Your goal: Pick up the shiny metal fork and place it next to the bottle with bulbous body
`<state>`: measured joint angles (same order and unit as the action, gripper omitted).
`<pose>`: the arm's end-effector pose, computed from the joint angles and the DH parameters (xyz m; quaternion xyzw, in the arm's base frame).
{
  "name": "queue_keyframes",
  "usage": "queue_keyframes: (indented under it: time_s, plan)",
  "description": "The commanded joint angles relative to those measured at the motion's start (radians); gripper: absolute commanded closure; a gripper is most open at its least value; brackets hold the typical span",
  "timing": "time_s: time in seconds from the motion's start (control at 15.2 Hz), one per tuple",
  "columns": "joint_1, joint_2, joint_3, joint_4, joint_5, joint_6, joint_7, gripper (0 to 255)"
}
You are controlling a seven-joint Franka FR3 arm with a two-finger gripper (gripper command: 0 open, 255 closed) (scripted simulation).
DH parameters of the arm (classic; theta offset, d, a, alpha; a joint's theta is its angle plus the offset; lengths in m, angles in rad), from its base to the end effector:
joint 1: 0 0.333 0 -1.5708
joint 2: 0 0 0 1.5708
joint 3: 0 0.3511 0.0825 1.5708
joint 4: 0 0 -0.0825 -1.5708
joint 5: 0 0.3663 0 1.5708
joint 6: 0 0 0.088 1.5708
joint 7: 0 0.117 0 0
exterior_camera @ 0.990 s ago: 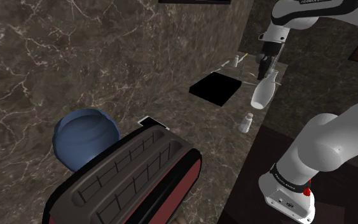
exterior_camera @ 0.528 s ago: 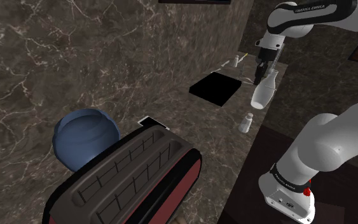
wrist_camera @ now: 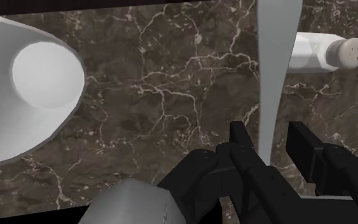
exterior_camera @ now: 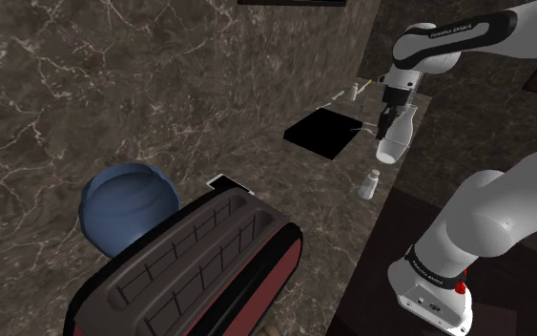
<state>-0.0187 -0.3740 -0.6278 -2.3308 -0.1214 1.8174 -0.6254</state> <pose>0.3038 -0.2641 0.4691 -0.9930 -0.0380 0.0519 0.0990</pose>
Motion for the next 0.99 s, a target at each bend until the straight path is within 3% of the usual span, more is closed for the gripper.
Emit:
queue_keyframes:
  time_s: [0.0,0.92]
  plan:
    - [-0.002,0.009,-0.008,-0.024,0.0,0.027,-0.004,255]
    - [0.013,0.117,-0.058,-0.136,0.034,0.233,-0.058,255]
